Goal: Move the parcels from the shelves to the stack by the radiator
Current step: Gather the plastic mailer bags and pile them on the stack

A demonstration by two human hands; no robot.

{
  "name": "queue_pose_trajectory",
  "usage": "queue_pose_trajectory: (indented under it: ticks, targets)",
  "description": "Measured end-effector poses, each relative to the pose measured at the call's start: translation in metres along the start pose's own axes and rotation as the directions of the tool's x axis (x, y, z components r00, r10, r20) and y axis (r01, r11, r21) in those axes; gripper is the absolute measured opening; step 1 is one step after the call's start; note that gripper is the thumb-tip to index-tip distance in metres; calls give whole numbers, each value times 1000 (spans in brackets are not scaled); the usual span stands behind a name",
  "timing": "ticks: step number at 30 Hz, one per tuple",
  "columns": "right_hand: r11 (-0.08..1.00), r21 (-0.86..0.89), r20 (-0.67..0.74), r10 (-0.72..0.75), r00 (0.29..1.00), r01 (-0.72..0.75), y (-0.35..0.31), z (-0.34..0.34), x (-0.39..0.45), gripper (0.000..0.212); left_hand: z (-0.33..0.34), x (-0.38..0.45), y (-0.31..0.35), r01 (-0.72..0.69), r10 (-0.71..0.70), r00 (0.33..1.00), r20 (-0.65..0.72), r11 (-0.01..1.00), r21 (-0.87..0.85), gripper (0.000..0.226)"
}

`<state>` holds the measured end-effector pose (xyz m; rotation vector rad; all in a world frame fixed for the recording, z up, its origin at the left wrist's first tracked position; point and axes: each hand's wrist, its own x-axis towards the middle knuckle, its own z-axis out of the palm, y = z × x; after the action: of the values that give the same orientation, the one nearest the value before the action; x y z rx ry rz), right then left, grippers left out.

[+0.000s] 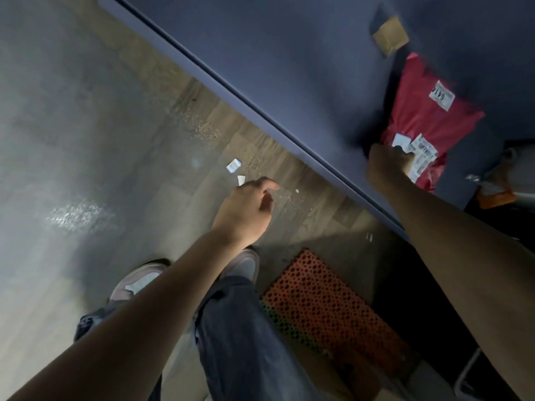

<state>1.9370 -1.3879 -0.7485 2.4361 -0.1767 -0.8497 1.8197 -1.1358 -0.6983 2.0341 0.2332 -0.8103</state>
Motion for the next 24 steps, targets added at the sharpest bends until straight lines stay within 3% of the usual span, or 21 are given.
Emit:
queue_pose_trajectory:
  ticks: [3,5,7,9,12,14,17,20,21,23,24]
  targets:
    - [977,90,-103,-186,977,196,-7,-9,-43,35,-4,-25,10,-186,141,980,137,892,412,40]
    - [908,113,-223,-371,901,402,-10,-24,-87,39,-14,-41,26,-254,157,964,215,789,559,49]
    - [815,65,-372,-516,772,576,-10,-38,-131,56,-26,-53,45,-232,114,967,227,758,610,64]
    - [711,121,-406,-601,689,692,-6,-58,-174,70,-40,-73,66,-187,77,977,199,758,625,78]
    - [588,236,-468,-629,621,773,8,-103,-234,60,-67,-116,93,-148,43,984,175,751,644,84]
    - [574,248,-515,-604,608,780,20,-138,-277,47,-91,-155,111,-147,59,987,152,726,671,71]
    - [523,338,-586,-534,610,782,47,-197,-354,31,-132,-222,145,-161,160,985,70,675,720,34]
    - [504,407,-631,-448,634,762,87,-255,-435,29,-169,-294,181,-172,170,982,77,663,729,27]
    - [524,472,-585,-416,696,709,101,-272,-460,31,-181,-313,193,-188,186,979,86,648,738,27]
    - [604,613,-365,-356,860,510,134,-294,-501,46,-203,-344,221,-253,268,957,110,590,766,28]
    - [626,657,-274,-319,907,419,152,-298,-518,54,-211,-357,237,-302,314,939,144,546,781,28]
